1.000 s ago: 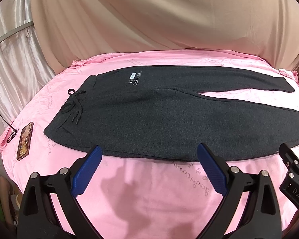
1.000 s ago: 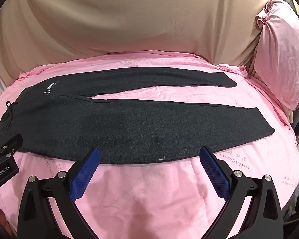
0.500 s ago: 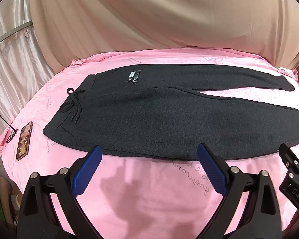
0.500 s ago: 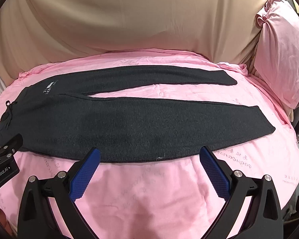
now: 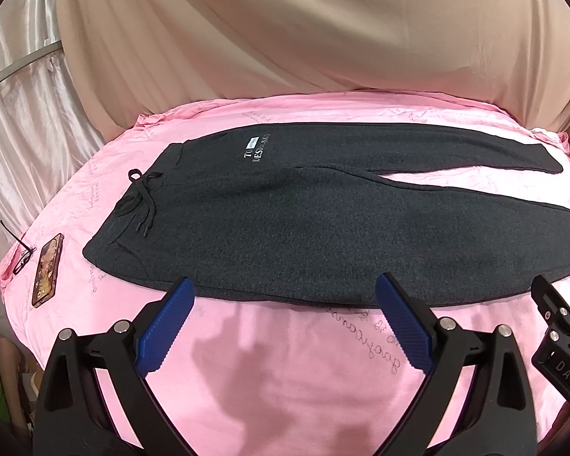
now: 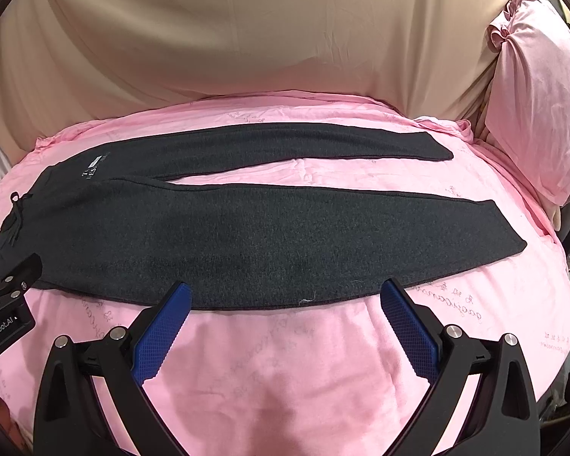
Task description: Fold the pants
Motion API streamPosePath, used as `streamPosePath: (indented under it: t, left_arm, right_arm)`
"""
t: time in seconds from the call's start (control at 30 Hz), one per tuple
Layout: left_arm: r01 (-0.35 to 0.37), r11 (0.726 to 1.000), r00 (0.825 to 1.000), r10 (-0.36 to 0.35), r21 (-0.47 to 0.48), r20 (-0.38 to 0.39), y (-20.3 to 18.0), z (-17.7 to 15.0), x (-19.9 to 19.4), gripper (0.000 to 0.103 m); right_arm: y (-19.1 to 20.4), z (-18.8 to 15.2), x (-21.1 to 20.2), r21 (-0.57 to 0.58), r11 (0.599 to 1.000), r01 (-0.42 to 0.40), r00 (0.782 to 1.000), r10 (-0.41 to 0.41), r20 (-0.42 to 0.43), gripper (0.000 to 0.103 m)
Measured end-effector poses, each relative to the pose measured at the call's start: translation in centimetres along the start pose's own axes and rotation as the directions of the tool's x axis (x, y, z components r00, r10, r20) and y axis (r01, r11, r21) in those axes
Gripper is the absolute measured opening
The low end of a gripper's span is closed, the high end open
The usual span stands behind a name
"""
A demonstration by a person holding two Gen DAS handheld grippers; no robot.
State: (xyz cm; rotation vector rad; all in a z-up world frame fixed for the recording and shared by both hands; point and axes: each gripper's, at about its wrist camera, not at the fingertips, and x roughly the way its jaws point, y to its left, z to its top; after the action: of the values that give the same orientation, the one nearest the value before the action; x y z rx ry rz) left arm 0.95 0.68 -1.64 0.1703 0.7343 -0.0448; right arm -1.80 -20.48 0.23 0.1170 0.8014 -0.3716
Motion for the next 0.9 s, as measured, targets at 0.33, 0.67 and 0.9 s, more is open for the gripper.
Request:
streamPosePath:
  t: [0.33,0.67,0.9]
  left_arm:
    - [-0.006,1.0,1.0,0.006,0.002,-0.004,-0.21,0.16,0.3,0.094]
    - [-0.007,1.0,1.0,0.007,0.009,-0.009,-0.44,0.27,0.71,0.094]
    - [-0.008,1.0,1.0,0.008,0.017,-0.01,-0.86,0.37,0.96,0.094]
  right_arm:
    - [-0.04,0.08,0.29,0.001,1.0,-0.003,1.0,0.003,-0.004,0.098]
    - [-0.22,0.17,0.59,0.005,1.0,-0.006,1.0,0.006,-0.011,0.098]
    - [-0.37,0.24,0.79,0.01,1.0,-0.008,1.0,0.008,-0.015,0.098]
